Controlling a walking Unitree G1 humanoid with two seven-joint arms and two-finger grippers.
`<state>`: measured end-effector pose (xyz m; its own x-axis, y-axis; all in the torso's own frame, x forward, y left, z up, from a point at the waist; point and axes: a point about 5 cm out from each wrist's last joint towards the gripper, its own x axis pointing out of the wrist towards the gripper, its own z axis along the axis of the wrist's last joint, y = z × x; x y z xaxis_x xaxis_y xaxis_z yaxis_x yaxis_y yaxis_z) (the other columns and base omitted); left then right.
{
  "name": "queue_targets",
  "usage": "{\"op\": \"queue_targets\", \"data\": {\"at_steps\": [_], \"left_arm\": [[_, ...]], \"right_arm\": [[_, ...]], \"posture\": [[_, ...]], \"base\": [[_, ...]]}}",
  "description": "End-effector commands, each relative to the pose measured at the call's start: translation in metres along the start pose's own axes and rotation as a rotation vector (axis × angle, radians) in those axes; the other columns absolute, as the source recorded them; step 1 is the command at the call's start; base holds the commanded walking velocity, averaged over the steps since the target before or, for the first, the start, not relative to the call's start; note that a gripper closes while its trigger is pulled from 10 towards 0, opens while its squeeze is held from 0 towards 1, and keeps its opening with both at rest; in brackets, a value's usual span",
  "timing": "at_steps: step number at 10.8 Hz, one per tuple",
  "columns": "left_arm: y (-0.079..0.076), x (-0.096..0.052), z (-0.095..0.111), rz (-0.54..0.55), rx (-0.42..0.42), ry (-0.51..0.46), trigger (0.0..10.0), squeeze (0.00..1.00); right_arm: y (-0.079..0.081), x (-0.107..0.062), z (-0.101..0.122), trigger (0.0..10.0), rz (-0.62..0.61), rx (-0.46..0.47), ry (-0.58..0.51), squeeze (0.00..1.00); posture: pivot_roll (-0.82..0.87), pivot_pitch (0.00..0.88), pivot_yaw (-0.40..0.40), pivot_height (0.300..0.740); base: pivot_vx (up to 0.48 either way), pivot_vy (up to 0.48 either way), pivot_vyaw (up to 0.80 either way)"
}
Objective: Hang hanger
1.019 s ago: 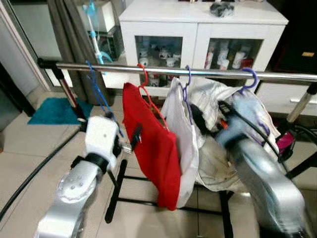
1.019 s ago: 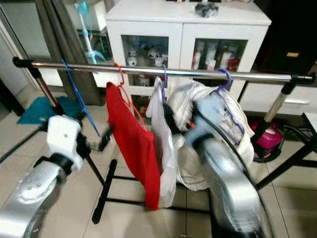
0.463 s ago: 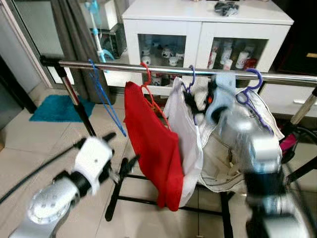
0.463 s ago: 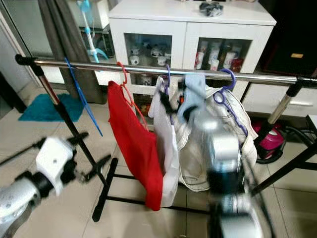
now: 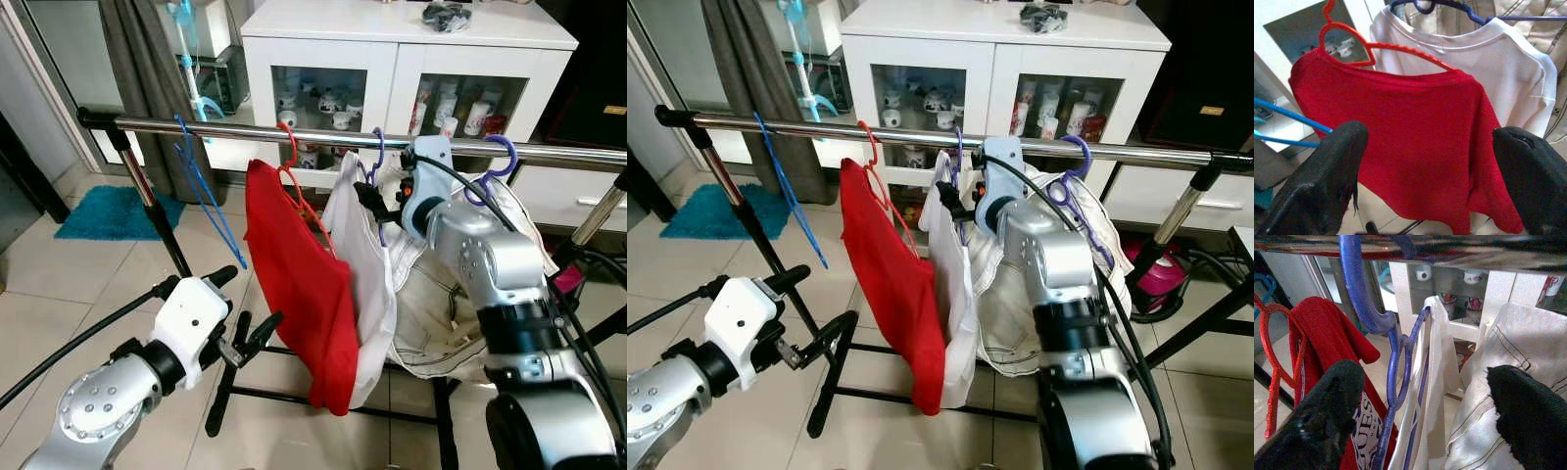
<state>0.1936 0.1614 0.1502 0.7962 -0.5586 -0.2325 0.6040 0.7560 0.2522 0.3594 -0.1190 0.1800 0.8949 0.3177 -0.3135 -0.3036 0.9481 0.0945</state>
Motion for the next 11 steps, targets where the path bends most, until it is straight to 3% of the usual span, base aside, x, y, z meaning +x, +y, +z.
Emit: {"op": "queue_targets", "data": {"at_steps": [1, 11], "left_arm": [[0.0, 0.001, 0.002, -0.013, 0.016, -0.005, 10.0, 0.51], [-0.002, 0.003, 0.001, -0.013, 0.028, 0.004, 10.0, 0.51]], "right_arm": [[0.002, 0.003, 0.005, 0.0, 0.011, -0.004, 0.001, 0.0], [0.009, 0.021, -0.001, 0.0, -0.02, -0.011, 0.055, 0.0]], "posture": [[-0.03, 0.0, 0.028, 0.74], [-0.02, 0.0, 0.031, 0.74]], "base": [[0.0, 0.0, 0.0], [0.0, 0.0, 0.0]]}}
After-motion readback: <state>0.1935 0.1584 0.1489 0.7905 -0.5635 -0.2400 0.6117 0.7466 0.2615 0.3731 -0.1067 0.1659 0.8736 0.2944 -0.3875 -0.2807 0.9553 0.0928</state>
